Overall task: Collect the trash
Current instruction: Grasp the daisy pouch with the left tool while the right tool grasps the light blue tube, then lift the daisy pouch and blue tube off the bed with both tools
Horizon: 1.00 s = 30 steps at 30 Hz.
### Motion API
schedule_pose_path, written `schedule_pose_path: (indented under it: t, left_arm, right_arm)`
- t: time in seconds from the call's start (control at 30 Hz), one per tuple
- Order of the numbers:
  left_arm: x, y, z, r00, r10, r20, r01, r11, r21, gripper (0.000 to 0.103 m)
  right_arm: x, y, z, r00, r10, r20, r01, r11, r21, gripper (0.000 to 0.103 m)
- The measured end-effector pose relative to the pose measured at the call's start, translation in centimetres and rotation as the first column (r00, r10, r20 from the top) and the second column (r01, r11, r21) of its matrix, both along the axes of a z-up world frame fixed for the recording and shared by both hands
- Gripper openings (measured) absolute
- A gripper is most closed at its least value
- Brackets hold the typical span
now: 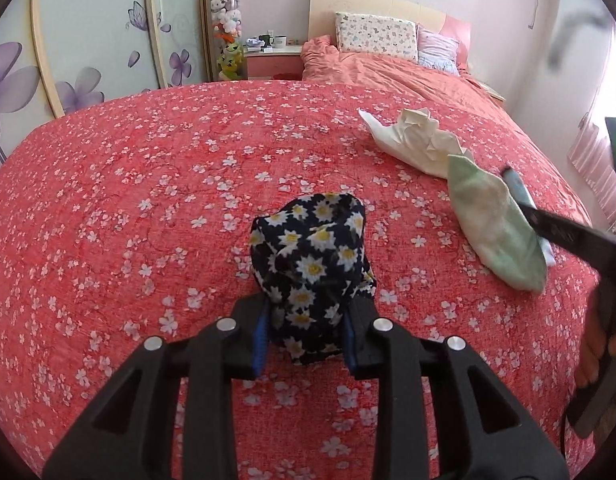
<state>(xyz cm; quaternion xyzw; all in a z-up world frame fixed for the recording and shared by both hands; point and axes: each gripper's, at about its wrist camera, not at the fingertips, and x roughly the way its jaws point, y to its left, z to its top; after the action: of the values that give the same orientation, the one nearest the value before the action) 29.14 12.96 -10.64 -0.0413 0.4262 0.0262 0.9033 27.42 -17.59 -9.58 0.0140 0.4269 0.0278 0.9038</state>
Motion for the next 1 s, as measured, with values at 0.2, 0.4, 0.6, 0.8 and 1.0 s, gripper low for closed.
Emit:
schedule_pose_path:
  t: [0.2, 0.4, 0.6, 0.8, 1.0]
  left_arm:
    - [-0.1, 0.0, 0.1, 1.0, 0.0, 0.0, 0.0, 1.0, -0.002, 0.03]
    - [-0.1, 0.1, 0.2, 1.0, 0.0, 0.002, 0.0, 1.0, -0.01, 0.031]
    - [-0.1, 0.1, 0.2, 1.0, 0.001, 0.002, 0.0, 1.0, -0.011, 0.031]
    - [-0.2, 0.2, 0.3, 1.0, -0.001, 0.005, 0.001, 1.0, -0.026, 0.031]
    - [-0.4, 1.6, 0.2, 1.0, 0.003, 0.016, -0.001, 0.995, -0.104, 0.032]
  right_arm:
    - [-5.5, -3.3, 0.0, 1.0, -0.001, -0.015, 0.001, 1.0, 0.027, 0.032]
    - [-7.7, -4.1, 0.0, 1.0, 0.003, -0.02, -0.002, 0.998, 0.07, 0.034]
    - [-5.7, -4.2, -0.2, 1.0, -0.015, -0.021, 0.017, 0.996, 0.088, 0.034]
    - [-6.2, -3.6, -0.6, 1.0, -0.006, 0.013, 0.005, 1.0, 0.03, 0.032]
    - [-6.3, -3.7, -0.7, 1.0, -0.02, 0.013, 0.019, 0.999, 0.027, 0.033]
